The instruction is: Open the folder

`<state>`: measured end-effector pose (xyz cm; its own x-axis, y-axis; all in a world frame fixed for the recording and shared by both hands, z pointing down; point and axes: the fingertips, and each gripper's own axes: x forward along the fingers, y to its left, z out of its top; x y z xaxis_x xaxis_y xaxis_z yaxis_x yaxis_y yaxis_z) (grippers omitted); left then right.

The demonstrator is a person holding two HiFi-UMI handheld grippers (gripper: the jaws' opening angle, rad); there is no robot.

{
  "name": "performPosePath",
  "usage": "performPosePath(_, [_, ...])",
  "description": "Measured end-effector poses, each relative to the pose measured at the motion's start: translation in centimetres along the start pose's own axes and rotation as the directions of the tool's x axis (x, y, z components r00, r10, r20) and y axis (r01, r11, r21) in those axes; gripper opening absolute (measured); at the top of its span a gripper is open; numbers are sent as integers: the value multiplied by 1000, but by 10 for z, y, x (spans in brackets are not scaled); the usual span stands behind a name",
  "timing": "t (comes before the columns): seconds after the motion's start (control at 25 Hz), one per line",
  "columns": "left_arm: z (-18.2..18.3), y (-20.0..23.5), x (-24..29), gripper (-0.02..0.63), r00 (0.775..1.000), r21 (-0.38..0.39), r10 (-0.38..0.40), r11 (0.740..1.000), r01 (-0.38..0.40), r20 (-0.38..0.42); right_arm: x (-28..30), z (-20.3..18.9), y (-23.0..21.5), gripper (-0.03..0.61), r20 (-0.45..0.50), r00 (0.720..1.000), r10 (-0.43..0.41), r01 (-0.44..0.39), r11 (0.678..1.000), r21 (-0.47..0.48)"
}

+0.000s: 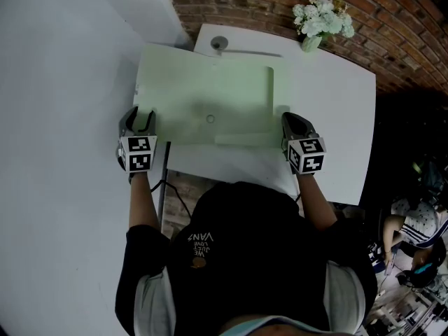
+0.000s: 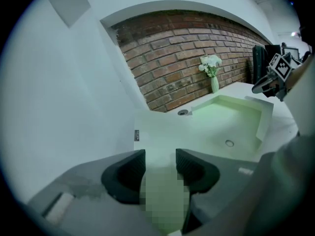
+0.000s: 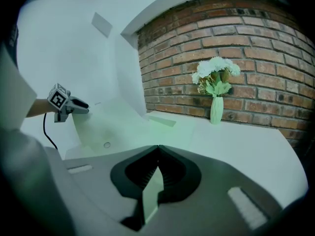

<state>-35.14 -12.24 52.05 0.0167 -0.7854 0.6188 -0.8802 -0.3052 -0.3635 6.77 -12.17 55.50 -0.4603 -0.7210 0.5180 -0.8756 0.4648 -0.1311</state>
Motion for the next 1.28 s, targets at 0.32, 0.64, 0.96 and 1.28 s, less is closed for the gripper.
performPosePath(0.32, [13,-10,-16,190,1000,21,12,1000,-12,3,-6,-1,-3,-2,8,1000,24,-24,1000,1])
performPosePath(0.64, [29,-13,-33,190,999,21,35,999,-35,30,-11,-1,-6,-2,19,999,45,-45,999,3])
performPosePath(0.96, [47,-21,-53,190,996,26,51,998,-53,75,-12,-2,-6,-1,23,997,70,-70,998,-1])
performPosePath(1.28, [67,-30,-74,190,989,26,67,997,-71,133,-15,1,-5,-2,34,996,88,-88,996,-10])
